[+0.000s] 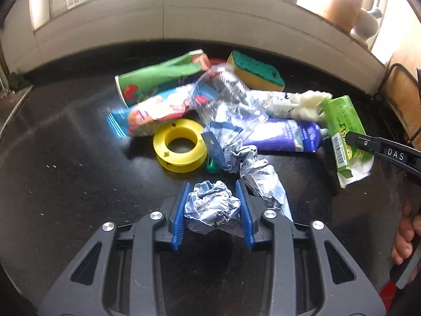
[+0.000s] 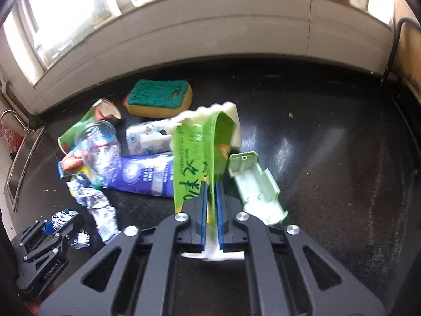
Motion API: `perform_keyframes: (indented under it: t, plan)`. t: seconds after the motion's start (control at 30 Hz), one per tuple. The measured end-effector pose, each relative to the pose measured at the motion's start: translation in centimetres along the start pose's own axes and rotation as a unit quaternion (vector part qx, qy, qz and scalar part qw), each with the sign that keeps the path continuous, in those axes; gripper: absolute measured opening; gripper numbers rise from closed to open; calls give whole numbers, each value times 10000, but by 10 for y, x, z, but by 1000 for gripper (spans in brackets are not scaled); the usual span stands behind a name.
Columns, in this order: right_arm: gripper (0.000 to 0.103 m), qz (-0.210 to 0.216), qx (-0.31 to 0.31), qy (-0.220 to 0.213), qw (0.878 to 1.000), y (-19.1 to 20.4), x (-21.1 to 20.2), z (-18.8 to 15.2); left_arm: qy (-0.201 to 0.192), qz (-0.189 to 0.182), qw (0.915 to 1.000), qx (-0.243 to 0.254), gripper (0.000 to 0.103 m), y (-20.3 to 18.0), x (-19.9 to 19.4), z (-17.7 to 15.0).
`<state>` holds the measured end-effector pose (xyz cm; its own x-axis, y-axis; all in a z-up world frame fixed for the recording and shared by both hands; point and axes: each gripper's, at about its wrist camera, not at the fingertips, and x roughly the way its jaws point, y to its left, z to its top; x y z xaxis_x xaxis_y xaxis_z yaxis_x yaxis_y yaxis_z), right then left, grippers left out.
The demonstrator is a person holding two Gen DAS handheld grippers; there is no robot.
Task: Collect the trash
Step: 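Carry the foil in the left tool while the right tool carries the carton to the bin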
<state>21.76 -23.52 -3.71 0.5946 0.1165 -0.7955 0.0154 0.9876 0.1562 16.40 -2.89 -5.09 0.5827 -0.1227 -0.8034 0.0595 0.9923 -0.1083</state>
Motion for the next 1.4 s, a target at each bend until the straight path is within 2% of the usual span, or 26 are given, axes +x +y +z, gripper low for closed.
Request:
perform_keyframes:
  t: [0.2, 0.5, 0.63, 0.8, 0.9, 1.0, 1.13, 1.2, 1.4]
  plan:
    - [7, 147, -234, -359, 9990, 18, -39, -6, -242, -84, 9997, 58, 35, -1, -36, 1]
    - [7, 383, -411, -526, 9970, 43, -83, -30, -395, -163, 9991, 14, 35, 16, -78, -14]
    - [7, 608, -613, -477, 9951, 70, -92, -45, -456, -112, 9989, -74, 35, 44, -104, -32]
    - [7, 1094, -1130, -430, 9866, 139, -97, -72, -570, 295, 9977, -230, 35, 99, -149, -68]
    - [7, 1511, -1540, -294, 9760, 194, -94, -93, -671, 626, 9946, -481, 35, 143, -183, -100]
    - [7, 2024, -2086, -88, 9568, 263, -92, -125, -697, 1104, 9882, -806, 35, 190, -212, -138]
    - [7, 2697, -2646, 314, 9254, 350, -88, -175, -674, 1601, 9750, -1385, 35, 252, -245, -200]
    - [7, 3006, -2889, 563, 9072, 393, -85, -206, -611, 1712, 9701, -1610, 35, 274, -252, -229]
    - [7, 3441, -3396, 1163, 8676, 481, -69, -284, -357, 1823, 9526, -2408, 35, 339, -238, -316]
